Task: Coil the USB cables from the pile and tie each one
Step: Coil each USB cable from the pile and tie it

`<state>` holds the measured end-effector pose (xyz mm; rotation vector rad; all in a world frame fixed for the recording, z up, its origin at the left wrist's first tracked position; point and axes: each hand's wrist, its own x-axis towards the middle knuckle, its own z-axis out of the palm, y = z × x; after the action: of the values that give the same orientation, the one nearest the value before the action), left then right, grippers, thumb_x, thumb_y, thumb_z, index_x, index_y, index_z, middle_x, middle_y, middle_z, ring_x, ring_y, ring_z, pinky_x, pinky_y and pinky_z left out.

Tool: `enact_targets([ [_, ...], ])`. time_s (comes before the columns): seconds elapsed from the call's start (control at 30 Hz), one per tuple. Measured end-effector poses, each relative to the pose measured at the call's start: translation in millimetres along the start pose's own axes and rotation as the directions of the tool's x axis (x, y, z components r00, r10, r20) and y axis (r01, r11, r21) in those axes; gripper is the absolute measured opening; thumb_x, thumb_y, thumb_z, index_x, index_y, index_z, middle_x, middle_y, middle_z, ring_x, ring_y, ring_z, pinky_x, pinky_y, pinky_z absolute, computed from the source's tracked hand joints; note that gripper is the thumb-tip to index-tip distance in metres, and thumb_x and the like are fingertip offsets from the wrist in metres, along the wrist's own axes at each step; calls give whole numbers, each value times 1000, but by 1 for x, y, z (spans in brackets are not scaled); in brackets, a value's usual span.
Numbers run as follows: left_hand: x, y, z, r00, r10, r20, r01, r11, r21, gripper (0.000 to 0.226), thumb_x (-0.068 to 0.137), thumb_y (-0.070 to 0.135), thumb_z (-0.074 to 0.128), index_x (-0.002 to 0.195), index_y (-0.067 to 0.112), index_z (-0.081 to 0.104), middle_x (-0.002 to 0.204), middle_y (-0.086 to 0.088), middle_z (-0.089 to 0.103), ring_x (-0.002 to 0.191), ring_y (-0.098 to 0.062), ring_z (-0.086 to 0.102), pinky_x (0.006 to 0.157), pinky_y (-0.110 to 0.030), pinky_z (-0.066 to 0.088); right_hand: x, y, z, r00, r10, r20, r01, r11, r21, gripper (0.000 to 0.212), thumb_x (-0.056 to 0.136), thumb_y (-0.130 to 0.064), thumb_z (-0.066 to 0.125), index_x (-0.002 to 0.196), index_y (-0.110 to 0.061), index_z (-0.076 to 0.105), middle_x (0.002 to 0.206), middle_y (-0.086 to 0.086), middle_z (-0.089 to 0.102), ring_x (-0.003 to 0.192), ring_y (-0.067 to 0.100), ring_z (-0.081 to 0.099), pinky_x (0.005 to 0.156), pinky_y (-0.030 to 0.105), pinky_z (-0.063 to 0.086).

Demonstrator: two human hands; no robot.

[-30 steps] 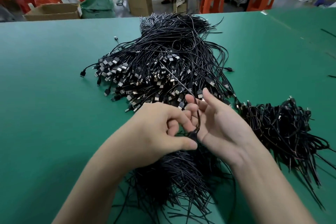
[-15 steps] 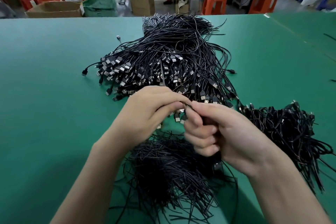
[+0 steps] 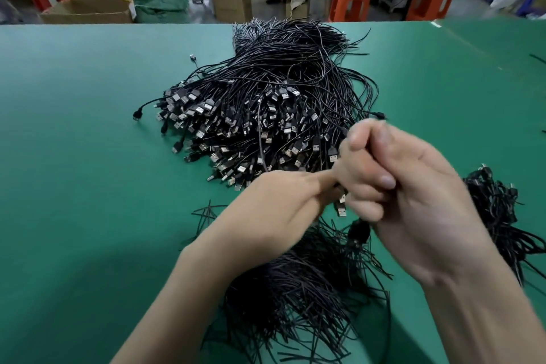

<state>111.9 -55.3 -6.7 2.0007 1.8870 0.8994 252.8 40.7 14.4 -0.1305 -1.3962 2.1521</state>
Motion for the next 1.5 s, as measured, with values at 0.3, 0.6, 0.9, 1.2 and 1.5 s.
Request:
enact_targets([
  [0.3, -9, 13, -30, 995, 63, -76, -55, 993, 101, 34, 104, 40, 53, 75, 27, 63, 59, 11, 55, 58, -8, 53, 57, -23, 39, -1, 9, -10, 837, -539, -97, 105, 332, -937, 27, 110, -21, 42, 100, -24, 67, 76, -10, 63, 70, 9, 61, 63, 14, 42],
  [0.6, -3, -12, -16, 956, -69, -286, -12, 962, -272, 37, 109, 25, 45, 86, 8, 69, 75, -14, 61, 70, -29, 55, 65, -43, 47, 0, 11, 13, 937, 232, 261, -267, 958, 109, 33, 104, -31, 42, 91, -13, 67, 54, -9, 28, 46, 7, 24, 44, 23, 20],
  [0.9, 0, 7, -8, 998, 25, -65, -21, 999, 49, 24, 103, 30, 51, 80, 29, 55, 64, 13, 48, 64, -5, 47, 63, -34, 39, 1, 12, -2, 869, -487, -88, 271, 617, -739, 30, 111, -19, 38, 101, -14, 65, 83, -1, 73, 79, 15, 72, 72, 23, 55],
  [1.2, -9, -17, -30, 933, -45, -357, -14, 987, -161, 40, 108, 30, 51, 77, 8, 61, 61, -3, 52, 57, -11, 45, 55, -20, 35, -3, 15, 5, 925, 356, 136, -276, 871, -406, 46, 106, -41, 36, 89, -16, 71, 56, -8, 37, 52, 10, 31, 51, 19, 29],
  [1.5, 1, 8, 6, 980, -197, -11, 196, 977, -80, 24, 109, 12, 41, 94, 27, 52, 84, 6, 58, 72, -15, 52, 74, -37, 46, 8, 15, -2, 981, -76, -180, 84, 996, 37, 31, 105, -22, 45, 95, -15, 74, 65, -5, 56, 55, 8, 51, 56, 20, 47],
])
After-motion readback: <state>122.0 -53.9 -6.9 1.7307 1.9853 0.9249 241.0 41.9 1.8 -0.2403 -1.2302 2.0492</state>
